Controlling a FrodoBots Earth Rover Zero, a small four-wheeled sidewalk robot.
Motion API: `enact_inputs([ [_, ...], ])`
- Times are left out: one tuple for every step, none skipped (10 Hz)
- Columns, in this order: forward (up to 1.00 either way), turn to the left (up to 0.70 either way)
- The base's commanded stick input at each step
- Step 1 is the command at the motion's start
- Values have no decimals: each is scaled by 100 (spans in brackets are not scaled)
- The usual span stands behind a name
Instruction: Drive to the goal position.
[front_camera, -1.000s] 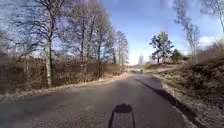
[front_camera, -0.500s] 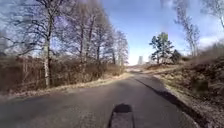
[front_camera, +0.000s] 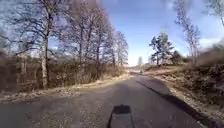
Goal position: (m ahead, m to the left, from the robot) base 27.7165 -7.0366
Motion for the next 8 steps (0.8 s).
enact_inputs([
  [70,-3],
  [70,-4],
  [70,-4],
  [70,-4],
  [70,-5],
  [70,-6],
  [70,-7],
  [70,-8],
])
